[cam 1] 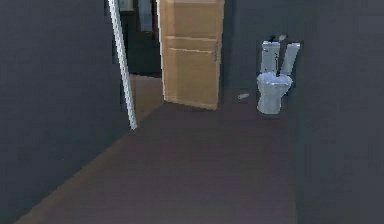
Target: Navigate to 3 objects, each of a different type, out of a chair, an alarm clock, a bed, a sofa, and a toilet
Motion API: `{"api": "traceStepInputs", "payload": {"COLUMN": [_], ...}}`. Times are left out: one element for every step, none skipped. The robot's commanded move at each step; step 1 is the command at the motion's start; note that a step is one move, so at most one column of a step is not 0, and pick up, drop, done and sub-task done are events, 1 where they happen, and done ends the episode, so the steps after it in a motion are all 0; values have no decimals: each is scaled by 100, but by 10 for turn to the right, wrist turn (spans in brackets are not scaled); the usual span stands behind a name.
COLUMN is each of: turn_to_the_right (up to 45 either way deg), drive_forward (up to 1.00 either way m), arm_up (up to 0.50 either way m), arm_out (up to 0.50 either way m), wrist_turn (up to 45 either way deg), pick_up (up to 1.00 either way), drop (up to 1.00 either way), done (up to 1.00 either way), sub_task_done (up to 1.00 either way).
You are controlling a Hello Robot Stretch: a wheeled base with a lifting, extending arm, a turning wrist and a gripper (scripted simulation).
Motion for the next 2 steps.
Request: {"api": "traceStepInputs", "payload": {"turn_to_the_right": [180, 0], "drive_forward": [0, 100], "arm_up": [0, 0], "arm_out": [0, 0], "wrist_turn": [0, 0], "pick_up": [0, 0], "drop": [0, 0], "done": [0, 0], "sub_task_done": [0, 0]}}
